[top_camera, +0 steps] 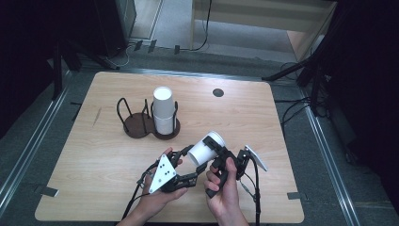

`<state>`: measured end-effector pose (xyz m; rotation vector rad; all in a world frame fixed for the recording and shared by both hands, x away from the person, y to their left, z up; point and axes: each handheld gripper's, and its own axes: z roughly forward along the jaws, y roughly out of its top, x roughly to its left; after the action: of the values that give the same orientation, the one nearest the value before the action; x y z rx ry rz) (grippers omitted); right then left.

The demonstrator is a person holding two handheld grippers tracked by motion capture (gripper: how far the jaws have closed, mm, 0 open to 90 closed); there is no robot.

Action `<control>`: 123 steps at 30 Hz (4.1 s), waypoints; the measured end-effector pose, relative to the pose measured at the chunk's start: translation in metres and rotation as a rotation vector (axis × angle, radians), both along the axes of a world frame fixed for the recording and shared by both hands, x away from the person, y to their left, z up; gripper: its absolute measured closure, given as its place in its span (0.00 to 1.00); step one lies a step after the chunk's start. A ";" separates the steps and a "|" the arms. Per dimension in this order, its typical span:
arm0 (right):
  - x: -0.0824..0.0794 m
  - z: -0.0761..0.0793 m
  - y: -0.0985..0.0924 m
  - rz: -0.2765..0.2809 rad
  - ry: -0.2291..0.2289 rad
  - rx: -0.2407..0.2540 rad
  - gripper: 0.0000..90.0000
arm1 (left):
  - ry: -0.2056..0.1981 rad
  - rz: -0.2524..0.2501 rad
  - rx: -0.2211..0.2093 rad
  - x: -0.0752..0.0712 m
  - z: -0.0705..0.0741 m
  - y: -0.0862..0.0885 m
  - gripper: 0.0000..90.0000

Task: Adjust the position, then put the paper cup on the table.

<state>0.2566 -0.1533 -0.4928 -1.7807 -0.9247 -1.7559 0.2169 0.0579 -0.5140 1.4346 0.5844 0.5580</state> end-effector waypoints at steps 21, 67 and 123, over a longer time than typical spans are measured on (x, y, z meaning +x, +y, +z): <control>-0.003 0.010 -0.002 -0.052 -0.129 -0.103 0.39 | 0.253 -0.029 0.017 0.003 0.016 0.006 0.00; -0.015 0.041 -0.004 -0.266 -0.549 -0.621 0.43 | 0.295 -0.040 0.015 0.007 0.024 0.018 0.00; -0.006 0.040 0.001 -0.461 -0.800 -1.144 0.37 | 0.307 0.199 -0.026 0.004 0.029 0.111 0.00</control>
<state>0.2510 -0.1524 -0.4529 -1.9544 -2.3609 -2.5901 0.2208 0.1693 -0.4847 1.4575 0.9829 0.4860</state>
